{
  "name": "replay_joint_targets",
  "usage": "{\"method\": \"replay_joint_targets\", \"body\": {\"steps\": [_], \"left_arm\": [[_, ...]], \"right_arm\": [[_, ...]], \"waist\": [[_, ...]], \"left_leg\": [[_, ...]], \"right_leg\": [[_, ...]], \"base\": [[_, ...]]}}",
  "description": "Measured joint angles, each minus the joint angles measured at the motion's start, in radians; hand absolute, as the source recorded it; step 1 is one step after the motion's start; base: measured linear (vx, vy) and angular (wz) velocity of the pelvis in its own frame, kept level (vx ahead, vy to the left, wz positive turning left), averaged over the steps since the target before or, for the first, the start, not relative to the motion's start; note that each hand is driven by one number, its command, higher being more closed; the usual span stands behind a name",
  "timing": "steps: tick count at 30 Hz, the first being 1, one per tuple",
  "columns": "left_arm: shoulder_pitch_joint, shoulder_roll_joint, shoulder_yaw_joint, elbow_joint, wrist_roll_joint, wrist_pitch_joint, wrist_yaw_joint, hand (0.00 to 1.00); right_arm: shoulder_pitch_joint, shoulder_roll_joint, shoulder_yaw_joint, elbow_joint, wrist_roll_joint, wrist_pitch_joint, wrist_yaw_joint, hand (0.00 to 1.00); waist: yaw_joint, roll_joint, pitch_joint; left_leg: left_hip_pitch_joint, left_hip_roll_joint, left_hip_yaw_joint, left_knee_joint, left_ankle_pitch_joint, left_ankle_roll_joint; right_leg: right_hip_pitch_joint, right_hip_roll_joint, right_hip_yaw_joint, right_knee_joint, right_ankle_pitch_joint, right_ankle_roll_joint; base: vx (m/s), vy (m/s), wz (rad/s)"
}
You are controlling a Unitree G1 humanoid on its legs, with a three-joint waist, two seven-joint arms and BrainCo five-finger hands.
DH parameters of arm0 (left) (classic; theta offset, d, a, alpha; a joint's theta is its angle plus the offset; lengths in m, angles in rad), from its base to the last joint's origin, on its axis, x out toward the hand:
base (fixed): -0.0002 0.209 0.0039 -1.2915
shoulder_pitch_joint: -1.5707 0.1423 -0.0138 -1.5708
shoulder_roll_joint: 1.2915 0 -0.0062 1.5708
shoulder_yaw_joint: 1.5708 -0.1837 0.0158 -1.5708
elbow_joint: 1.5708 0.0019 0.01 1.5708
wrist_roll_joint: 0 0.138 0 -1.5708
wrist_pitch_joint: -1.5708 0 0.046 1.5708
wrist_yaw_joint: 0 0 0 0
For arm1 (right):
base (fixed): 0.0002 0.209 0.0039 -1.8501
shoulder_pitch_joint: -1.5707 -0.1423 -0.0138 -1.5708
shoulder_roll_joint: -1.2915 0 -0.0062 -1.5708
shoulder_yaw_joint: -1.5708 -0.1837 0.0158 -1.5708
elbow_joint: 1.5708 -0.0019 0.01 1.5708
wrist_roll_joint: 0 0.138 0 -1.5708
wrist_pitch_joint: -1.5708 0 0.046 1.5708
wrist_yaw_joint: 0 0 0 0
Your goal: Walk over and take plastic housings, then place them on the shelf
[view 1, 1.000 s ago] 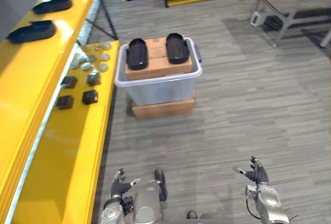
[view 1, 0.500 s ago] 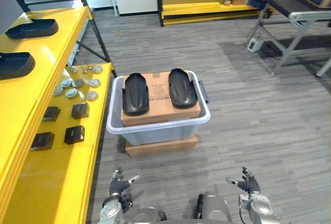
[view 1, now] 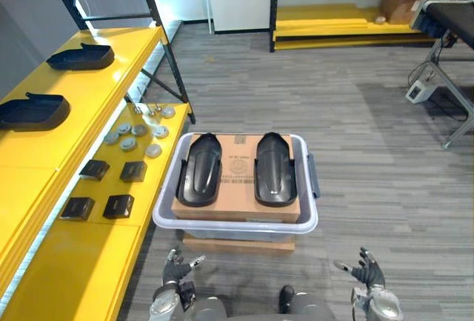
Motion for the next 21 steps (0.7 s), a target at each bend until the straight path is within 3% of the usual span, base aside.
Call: {"method": "replay_joint_targets", "body": {"steps": [4, 9, 14, 21], "left_arm": [[0.016, 0.014, -0.004, 0.0, 0.002, 0.0, -0.003, 0.0], [0.024, 0.042, -0.007, 0.0, 0.026, 0.0, -0.019, 0.0], [0.046, 0.042, -0.008, -0.007, 0.045, 0.0, -0.022, 0.0], [0.078, 0.042, -0.017, -0.009, 0.078, 0.0, -0.043, 0.0]], "right_arm": [[0.009, 0.006, -0.002, -0.028, 0.008, 0.001, 0.0, 0.0], [0.071, 0.007, -0.032, -0.28, 0.011, 0.0, -0.003, 0.0], [0.098, 0.005, -0.058, -0.538, -0.009, -0.02, -0.015, 0.0], [0.098, 0.003, 0.001, -0.621, -0.112, -0.038, 0.002, 0.0]], "waist": [[-0.005, 0.0, -0.009], [-0.021, 0.008, -0.022], [-0.021, -0.014, -0.041], [-0.015, -0.026, -0.052]], "left_leg": [[0.049, -0.037, 0.038, -0.067, 0.012, 0.013], [0.083, -0.047, 0.056, -0.119, 0.021, 0.013], [0.102, -0.04, 0.069, -0.163, 0.038, 0.004], [0.11, -0.037, 0.071, -0.19, 0.051, 0.0]], "right_leg": [[0.006, -0.024, 0.033, -0.029, 0.012, 0.015], [0.02, -0.018, 0.045, -0.051, 0.016, 0.019], [0.019, -0.004, 0.055, -0.068, 0.019, 0.013], [0.02, 0.003, 0.055, -0.084, 0.024, 0.011]], "base": [[0.1, 0.099, -0.22], [0.05, 0.013, -0.09], [0.01, -0.013, -0.07], [0.0, -0.014, 0.0]]}}
